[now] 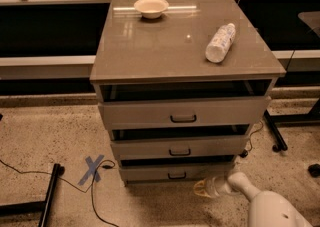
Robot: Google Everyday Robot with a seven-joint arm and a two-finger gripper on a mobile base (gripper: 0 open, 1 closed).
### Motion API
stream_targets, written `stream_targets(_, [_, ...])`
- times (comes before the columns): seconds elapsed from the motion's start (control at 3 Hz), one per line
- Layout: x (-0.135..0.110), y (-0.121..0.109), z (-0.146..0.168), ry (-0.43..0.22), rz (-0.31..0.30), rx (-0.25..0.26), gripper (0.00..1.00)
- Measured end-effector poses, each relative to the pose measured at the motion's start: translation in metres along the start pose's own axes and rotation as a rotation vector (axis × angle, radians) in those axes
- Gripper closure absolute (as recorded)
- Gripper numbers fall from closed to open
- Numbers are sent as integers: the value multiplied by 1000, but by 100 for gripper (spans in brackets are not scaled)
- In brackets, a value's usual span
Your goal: Close bottom drawer
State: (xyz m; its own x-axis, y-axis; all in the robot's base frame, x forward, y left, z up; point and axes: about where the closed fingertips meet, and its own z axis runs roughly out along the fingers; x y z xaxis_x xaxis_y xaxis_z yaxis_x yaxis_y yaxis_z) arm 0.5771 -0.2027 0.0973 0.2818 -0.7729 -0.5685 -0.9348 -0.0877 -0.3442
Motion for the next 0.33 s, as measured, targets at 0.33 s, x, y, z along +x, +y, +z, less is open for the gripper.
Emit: stream_targets(0.33, [10,59,-18,-34,71,-11,100])
